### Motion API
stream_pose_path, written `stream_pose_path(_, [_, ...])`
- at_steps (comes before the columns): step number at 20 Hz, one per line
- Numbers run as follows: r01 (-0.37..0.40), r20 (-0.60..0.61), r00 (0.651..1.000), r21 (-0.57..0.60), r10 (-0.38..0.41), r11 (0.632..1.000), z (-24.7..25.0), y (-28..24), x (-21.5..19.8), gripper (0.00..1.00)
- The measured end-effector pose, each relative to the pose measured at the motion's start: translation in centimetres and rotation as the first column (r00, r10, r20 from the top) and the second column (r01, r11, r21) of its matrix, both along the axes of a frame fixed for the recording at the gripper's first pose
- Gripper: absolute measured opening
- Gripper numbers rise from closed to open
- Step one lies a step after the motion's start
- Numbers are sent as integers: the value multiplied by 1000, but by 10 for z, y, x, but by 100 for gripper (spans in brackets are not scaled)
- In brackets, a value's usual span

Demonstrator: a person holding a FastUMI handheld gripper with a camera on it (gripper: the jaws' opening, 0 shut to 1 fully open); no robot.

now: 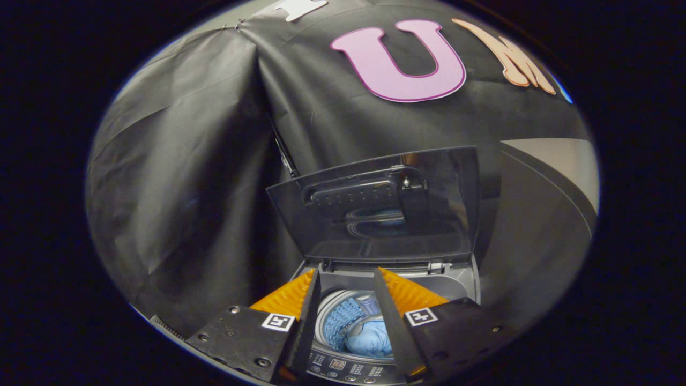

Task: Put the clothes into the washing machine and then close the washing machine lid.

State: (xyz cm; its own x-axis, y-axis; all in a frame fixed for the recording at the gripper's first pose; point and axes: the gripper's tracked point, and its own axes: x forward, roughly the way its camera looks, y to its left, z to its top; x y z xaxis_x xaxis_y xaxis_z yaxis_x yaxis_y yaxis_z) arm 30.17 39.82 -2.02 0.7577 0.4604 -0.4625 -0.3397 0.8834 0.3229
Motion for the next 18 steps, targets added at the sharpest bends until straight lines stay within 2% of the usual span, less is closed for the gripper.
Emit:
stream_pose_path(7, [97, 103, 990, -30, -93, 995, 23, -18, 42, 60])
stream_pose_path(9, [119, 154, 982, -49, -110, 992, 38, -23, 58, 70])
stream_pose_path(12, [143, 210, 969, -58, -128, 988, 62, -28, 78, 72])
stream_pose_path(18, [203, 292, 943, -116, -162, 972, 89, -31, 120, 93])
